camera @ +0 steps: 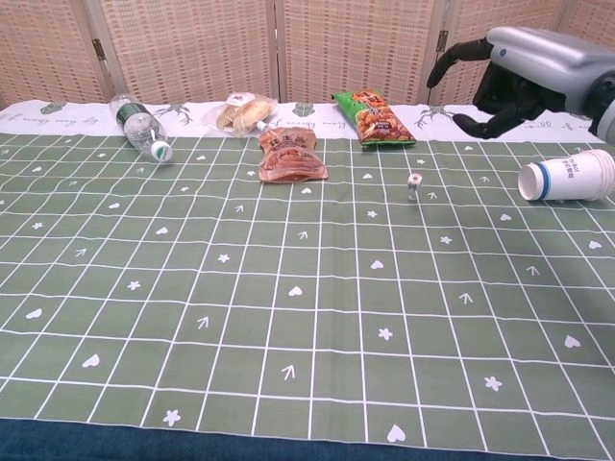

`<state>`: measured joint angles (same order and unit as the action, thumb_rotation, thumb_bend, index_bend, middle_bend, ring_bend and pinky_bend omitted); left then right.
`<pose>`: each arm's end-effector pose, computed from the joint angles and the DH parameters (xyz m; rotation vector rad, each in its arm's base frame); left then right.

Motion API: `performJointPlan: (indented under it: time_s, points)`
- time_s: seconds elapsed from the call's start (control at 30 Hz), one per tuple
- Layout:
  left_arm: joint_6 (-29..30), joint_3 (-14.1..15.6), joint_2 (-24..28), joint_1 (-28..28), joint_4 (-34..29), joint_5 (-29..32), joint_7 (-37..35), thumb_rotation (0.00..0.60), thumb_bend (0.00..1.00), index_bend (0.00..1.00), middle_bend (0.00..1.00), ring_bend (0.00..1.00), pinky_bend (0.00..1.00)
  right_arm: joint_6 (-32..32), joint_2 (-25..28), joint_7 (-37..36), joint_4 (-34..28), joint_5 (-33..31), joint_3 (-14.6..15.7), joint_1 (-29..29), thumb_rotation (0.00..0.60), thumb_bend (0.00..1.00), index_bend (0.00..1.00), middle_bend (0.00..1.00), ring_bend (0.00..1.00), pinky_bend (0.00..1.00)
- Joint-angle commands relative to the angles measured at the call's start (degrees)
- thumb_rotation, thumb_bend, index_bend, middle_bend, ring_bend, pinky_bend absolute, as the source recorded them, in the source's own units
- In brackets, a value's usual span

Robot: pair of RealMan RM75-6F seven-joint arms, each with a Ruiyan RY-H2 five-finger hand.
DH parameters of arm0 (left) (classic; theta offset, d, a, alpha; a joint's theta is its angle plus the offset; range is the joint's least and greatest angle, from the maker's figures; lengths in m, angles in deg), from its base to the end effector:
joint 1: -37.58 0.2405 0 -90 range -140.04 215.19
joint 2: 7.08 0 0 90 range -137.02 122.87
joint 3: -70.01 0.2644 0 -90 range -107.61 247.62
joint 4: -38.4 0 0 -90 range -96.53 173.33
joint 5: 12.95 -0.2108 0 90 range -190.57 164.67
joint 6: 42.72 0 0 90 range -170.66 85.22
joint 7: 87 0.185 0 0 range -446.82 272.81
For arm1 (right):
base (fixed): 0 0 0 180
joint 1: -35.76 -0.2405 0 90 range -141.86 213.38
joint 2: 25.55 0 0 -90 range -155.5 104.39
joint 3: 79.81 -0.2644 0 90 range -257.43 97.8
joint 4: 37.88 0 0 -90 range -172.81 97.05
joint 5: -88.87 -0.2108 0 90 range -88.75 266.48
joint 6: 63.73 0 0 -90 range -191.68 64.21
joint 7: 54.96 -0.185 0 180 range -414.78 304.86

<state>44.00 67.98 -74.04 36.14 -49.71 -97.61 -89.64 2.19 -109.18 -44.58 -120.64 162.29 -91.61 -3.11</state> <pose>-0.3447 0.2003 0.1566 -1.3101 -0.9519 -0.8755 -0.1550 -0.4015 0.0417 1.6852 -0.7956 1.1282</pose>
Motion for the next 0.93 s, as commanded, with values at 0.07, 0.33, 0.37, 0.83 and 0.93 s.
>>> performJointPlan:
  time_s: [0.07,0.33,0.37,0.83,0.93]
  points:
    - [-0.21,0.01,0.12,0.05,0.15,0.29,-0.14,0.600,0.27,0.17,0.00,0.04,0.15,-0.50,2.06,0.45,-1.33,-0.94,-0.11,1.22,0.600,0.38,0.26,0.97,1.00,1.00]
    - [-0.70,-0.10,-0.04,-0.09,0.63,0.74,-0.29,0.600,0.27,0.17,0.00,0.04,0.15,3.28,7.33,3.97,-5.17,1.47,2.97,5.50,0.600,0.38,0.26,0.93,0.99,1.00]
    - [-0.79,-0.12,-0.07,-0.15,0.66,0.78,-0.28,0.600,0.27,0.17,0.00,0.04,0.15,4.15,8.55,4.70,-6.57,1.71,3.74,6.64,0.600,0.38,0.26,0.90,0.96,1.00]
    - [-1.36,-1.02,-0.17,-1.64,-0.83,0.35,1.52,0.600,0.27,0.17,0.00,0.04,0.15,20.13,19.62,1.09,-13.83,9.91,12.15,22.75,0.600,0.36,0.26,0.29,0.23,0.37]
    - [-1.50,-1.15,-0.30,-2.08,-1.47,0.02,2.11,0.600,0.27,0.17,0.00,0.04,0.15,23.05,20.07,0.18,-13.67,11.71,13.35,25.59,0.600,0.36,0.26,0.28,0.22,0.35]
